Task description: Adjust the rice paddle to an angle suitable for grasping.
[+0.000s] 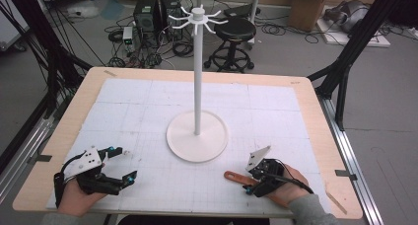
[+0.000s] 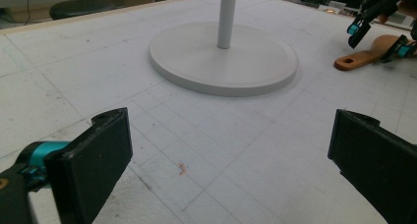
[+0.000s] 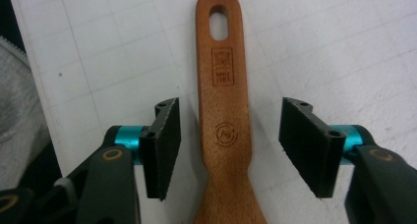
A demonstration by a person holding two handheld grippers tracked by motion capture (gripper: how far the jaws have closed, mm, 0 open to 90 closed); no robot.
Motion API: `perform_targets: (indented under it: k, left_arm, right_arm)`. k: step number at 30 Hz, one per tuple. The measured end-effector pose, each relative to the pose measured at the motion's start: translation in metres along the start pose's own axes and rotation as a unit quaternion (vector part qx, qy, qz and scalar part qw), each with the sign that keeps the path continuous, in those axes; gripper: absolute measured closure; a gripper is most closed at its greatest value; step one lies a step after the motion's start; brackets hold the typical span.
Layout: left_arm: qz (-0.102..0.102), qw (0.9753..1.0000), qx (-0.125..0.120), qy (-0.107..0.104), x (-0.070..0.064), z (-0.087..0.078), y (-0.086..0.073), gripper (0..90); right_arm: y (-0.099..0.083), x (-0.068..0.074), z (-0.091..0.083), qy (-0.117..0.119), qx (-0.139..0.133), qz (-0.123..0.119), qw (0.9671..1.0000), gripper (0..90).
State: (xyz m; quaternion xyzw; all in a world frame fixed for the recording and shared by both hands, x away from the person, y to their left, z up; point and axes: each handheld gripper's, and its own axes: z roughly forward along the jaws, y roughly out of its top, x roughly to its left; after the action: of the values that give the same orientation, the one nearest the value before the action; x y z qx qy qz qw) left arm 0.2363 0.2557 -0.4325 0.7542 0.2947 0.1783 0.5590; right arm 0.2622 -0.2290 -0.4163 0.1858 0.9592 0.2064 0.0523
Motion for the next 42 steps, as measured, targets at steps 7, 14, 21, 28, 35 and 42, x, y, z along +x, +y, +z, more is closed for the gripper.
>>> perform_targets:
  k: [7,14,21,28,35,42]
  left_arm:
    - [-0.001,1.0,0.001,-0.002,0.0,0.001,0.0,3.4]
    - [-0.001,1.0,0.001,-0.004,0.0,0.002,0.0,3.4]
    - [-0.004,1.0,0.003,-0.001,0.001,0.004,0.0,3.4]
    - [-0.003,1.0,0.003,0.001,0.0,0.0,-0.001,3.4]
    - [-0.005,0.9999,-0.001,0.014,0.001,-0.009,-0.003,3.4]
    - [-0.005,0.9999,-0.001,0.016,-0.001,-0.013,-0.004,3.4]
  right_arm:
    - [-0.001,0.001,-0.001,0.006,0.01,0.011,0.9999,52.9]
    - [-0.002,-0.001,-0.003,0.012,0.011,0.008,0.9998,63.8]
    - [-0.007,-0.004,-0.003,0.019,-0.011,0.005,0.9998,64.3]
    - [-0.006,-0.006,-0.017,0.005,-0.059,0.008,0.9982,64.3]
    - [-0.006,-0.011,-0.031,0.001,-0.095,0.009,0.9955,64.3]
    - [-0.008,-0.015,-0.045,-0.005,-0.137,0.008,0.9906,64.4]
